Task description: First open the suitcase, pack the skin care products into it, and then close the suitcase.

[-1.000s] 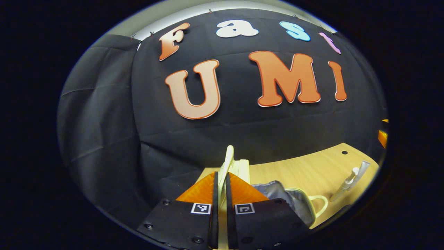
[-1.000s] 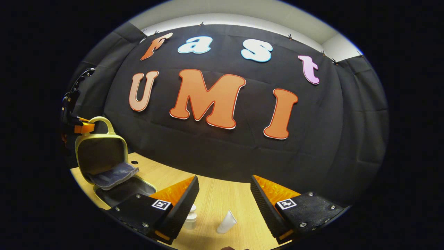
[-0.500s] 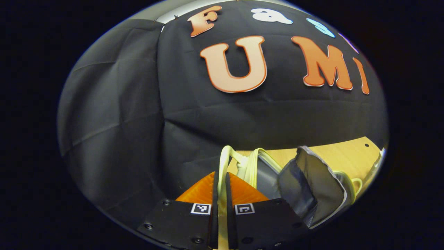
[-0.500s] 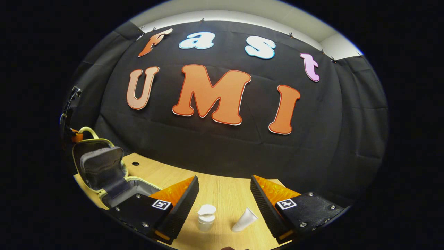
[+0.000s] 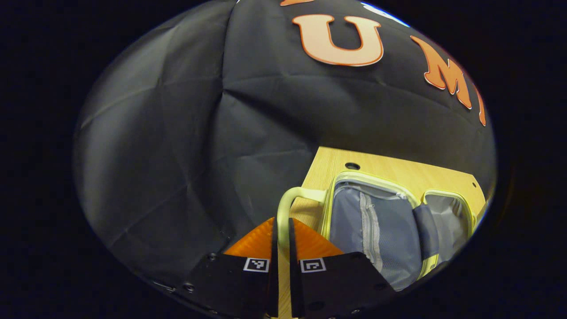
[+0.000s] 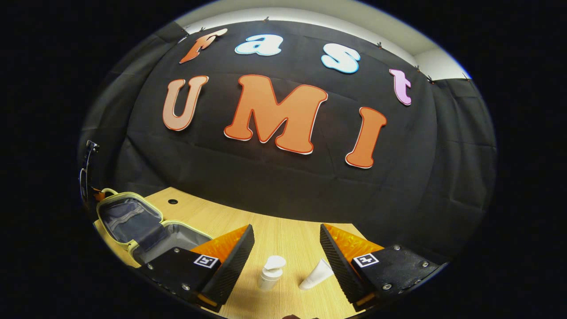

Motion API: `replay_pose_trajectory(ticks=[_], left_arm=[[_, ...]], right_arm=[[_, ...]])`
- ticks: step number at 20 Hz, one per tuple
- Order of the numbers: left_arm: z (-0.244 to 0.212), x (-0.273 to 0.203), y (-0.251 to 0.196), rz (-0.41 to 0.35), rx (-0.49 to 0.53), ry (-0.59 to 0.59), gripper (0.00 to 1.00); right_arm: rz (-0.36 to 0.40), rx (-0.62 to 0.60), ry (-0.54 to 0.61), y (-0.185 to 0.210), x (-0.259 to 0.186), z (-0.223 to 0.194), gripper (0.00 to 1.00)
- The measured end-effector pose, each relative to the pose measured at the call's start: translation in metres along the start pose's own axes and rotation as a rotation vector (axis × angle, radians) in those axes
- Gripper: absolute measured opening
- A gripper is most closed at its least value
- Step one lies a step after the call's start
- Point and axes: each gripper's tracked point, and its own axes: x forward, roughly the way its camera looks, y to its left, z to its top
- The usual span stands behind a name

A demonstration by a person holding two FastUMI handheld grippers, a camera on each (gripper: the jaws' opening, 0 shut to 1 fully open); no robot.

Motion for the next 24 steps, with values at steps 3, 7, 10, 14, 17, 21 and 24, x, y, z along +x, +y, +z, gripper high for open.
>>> replay_pose_trajectory(ticks=[3,7,10,14,17,21,24], left_arm=[[0.001,0.0,0.009,0.075,0.013,-0.016,0.2],[0.041,-0.043,-0.044,0.02,0.063,-0.143,0.44],[0.07,-0.09,-0.108,-0.035,0.132,-0.241,0.83],[0.079,-0.123,-0.182,-0.092,0.146,-0.278,0.96],[0.09,-0.151,-0.246,-0.143,0.179,-0.322,0.97],[0.098,-0.182,-0.329,-0.231,0.189,-0.367,0.97],[0.086,-0.199,-0.386,-0.3,0.195,-0.372,0.97]], right_arm=[[0.008,-0.003,-0.002,0.002,-0.002,0.002,0.95],[0.019,0.007,0.006,-0.003,-0.001,-0.006,0.95],[0.024,0.025,0.005,-0.018,0.001,-0.016,0.95],[0.046,0.02,0.0,-0.041,0.007,-0.031,0.95],[0.063,0.018,-0.007,-0.063,0.011,-0.042,0.95],[0.1,0.03,0.008,-0.085,0.018,-0.067,0.95],[0.133,0.034,0.04,-0.097,0.025,-0.092,0.95]])
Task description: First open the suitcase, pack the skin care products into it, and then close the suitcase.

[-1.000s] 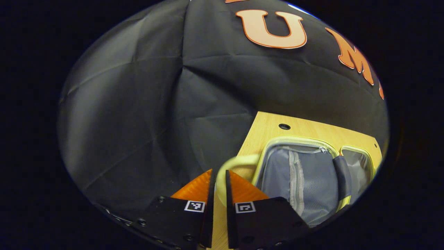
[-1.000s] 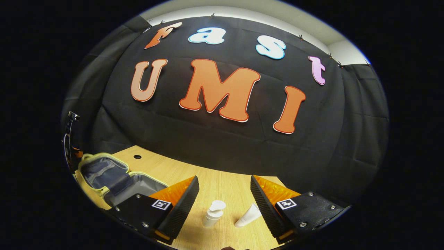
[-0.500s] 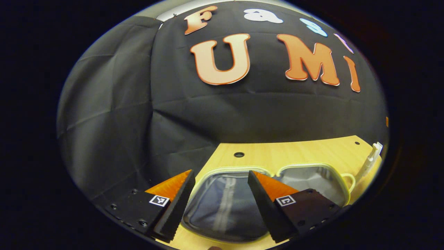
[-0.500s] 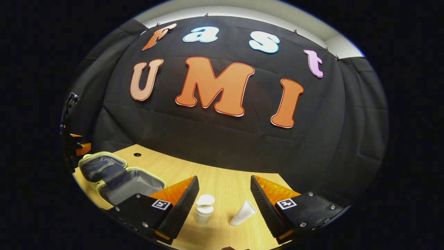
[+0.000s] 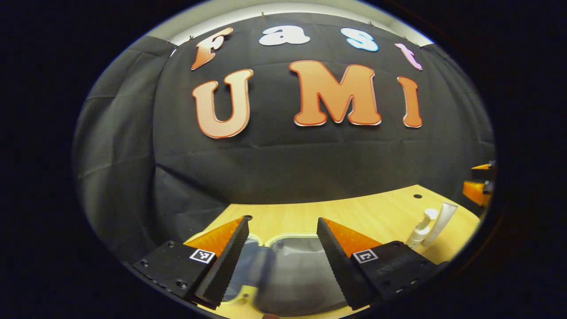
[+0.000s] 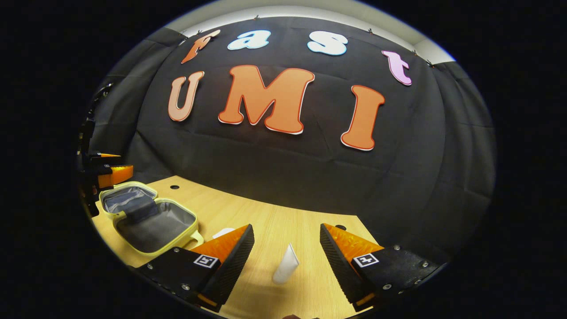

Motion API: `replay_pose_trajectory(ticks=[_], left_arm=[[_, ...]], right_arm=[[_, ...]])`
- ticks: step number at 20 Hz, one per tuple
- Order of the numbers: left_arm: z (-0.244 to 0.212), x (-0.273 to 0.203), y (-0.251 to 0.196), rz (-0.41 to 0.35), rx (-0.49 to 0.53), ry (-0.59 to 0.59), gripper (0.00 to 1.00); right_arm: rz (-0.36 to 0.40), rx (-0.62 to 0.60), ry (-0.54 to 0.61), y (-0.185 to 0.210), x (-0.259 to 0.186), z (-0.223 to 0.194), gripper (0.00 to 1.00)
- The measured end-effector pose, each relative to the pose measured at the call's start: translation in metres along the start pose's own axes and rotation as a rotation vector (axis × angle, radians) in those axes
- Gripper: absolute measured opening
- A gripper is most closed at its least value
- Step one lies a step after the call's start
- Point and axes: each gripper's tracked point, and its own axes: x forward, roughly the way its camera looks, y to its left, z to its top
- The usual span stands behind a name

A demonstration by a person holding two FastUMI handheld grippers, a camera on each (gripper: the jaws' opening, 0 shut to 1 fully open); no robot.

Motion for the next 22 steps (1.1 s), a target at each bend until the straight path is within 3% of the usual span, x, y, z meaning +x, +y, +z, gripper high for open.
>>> replay_pose_trajectory(ticks=[4,10,14,22], left_arm=[[-0.007,-0.003,-0.067,-0.08,0.046,0.018,0.97],[-0.048,-0.006,-0.173,-0.268,0.071,0.07,0.97],[-0.078,0.006,-0.229,-0.395,0.153,0.1,0.98],[-0.137,0.044,-0.28,-0.474,0.134,0.191,1.0]], right_arm=[[0.051,-0.008,0.038,-0.005,0.007,-0.027,0.95],[0.132,-0.017,0.145,-0.002,0.023,-0.081,0.95],[0.136,-0.028,0.163,0.001,0.037,-0.096,0.95],[0.134,-0.027,0.193,-0.003,0.055,-0.123,0.95]])
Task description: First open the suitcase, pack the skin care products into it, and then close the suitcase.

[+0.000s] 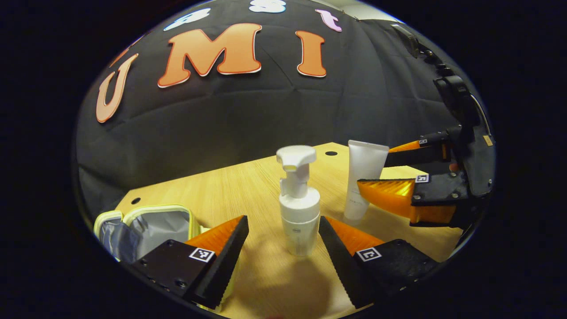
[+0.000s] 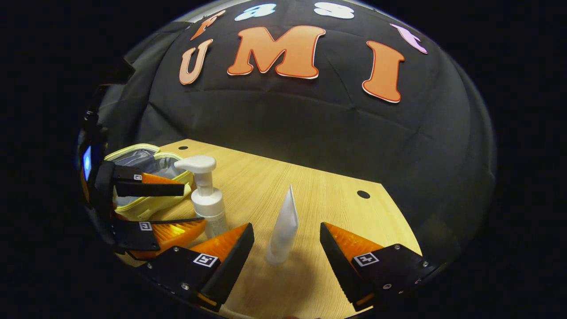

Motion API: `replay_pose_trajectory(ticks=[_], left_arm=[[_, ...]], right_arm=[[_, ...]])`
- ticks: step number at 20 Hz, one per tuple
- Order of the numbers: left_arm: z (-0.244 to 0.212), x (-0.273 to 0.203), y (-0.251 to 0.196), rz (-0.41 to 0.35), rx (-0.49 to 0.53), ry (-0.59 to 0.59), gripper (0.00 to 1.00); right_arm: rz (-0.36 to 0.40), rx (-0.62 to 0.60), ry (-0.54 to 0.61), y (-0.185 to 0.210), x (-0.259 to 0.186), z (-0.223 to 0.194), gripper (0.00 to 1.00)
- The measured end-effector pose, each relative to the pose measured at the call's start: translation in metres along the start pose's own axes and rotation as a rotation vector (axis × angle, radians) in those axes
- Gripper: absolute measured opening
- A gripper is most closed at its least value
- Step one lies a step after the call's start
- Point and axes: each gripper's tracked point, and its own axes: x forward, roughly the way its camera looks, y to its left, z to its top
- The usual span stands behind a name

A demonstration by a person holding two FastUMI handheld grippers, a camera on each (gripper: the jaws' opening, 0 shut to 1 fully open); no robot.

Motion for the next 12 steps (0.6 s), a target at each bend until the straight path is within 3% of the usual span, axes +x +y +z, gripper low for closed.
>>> replay_pose_trajectory(ticks=[5,7,9,12], left_arm=[[-0.017,0.034,-0.016,-0.052,-0.05,0.037,1.0],[-0.017,0.043,-0.018,-0.062,-0.058,0.04,0.94],[-0.019,0.051,-0.019,-0.068,-0.066,0.052,0.64],[-0.015,0.038,-0.014,-0.061,-0.1,0.083,0.59]], right_arm=[[0.003,0.0,0.014,-0.005,0.004,-0.008,0.95],[0.007,-0.005,0.02,-0.005,0.007,-0.011,0.95],[0.023,-0.006,0.035,-0.001,0.012,-0.018,0.95],[0.057,-0.008,0.076,0.009,0.023,-0.034,0.95]])
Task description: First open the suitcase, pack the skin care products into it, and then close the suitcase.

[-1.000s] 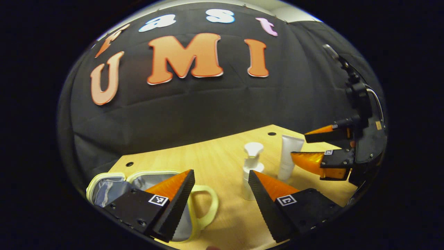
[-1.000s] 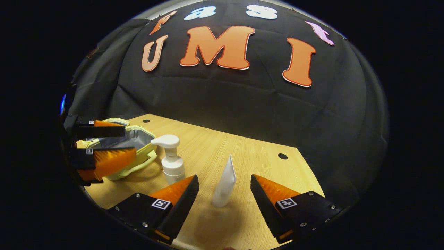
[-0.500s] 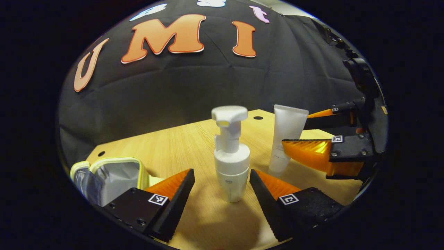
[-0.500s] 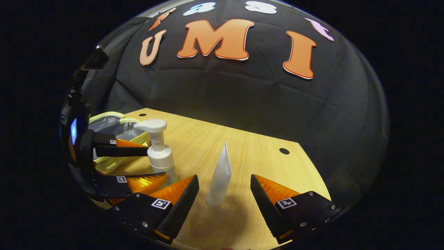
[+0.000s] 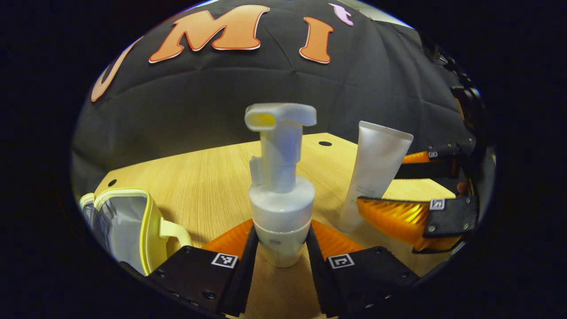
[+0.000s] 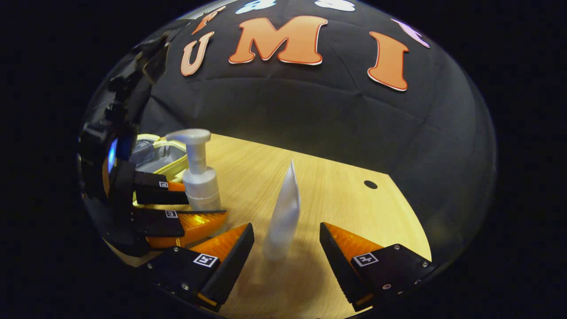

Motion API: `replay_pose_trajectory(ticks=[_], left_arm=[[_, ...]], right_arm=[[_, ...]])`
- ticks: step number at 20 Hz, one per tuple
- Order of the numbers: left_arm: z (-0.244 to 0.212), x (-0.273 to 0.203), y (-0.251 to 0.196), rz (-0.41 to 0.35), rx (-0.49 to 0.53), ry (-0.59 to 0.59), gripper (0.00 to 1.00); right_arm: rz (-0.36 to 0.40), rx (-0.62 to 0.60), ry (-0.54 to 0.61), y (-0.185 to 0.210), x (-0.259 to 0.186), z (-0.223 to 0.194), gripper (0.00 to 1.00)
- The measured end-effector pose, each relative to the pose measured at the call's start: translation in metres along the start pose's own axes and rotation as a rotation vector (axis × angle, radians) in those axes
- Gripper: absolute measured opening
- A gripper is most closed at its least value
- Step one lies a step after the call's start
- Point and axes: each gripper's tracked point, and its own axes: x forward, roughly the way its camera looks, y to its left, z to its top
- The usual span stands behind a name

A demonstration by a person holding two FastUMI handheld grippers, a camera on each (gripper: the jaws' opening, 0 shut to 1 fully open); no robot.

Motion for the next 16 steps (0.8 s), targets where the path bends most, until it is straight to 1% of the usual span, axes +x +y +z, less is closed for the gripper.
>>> replay_pose_trajectory(ticks=[1,3,4,5,7,8,9,12,16], left_arm=[[0.004,-0.005,0.003,0.01,-0.001,-0.003,0.59],[0.012,-0.017,0.009,0.035,0.006,-0.002,0.59],[0.015,-0.024,0.013,0.045,0.0,-0.005,0.59],[0.021,-0.031,0.016,0.054,-0.009,-0.011,0.59],[0.036,-0.048,0.029,0.091,-0.025,-0.03,0.59],[0.041,-0.054,0.035,0.109,-0.024,-0.039,0.59],[0.047,-0.062,0.042,0.129,-0.023,-0.045,0.59],[0.058,-0.083,0.067,0.19,-0.032,-0.064,0.59],[0.065,-0.118,0.095,0.255,-0.047,-0.084,0.59]], right_arm=[[0.01,-0.002,0.021,0.002,0.003,-0.004,0.93],[0.014,-0.006,0.041,0.004,0.011,-0.01,0.72],[0.028,-0.003,0.05,0.008,0.014,-0.012,0.65],[0.031,0.0,0.053,0.009,0.016,-0.012,0.5],[0.039,0.016,0.052,0.01,0.02,-0.01,0.48],[0.041,0.03,0.057,0.01,0.021,-0.009,0.44],[0.047,0.045,0.06,0.012,0.02,-0.007,0.38],[0.066,0.044,0.055,0.016,0.009,0.003,0.37],[0.104,0.037,0.026,0.027,-0.01,0.031,0.36]])
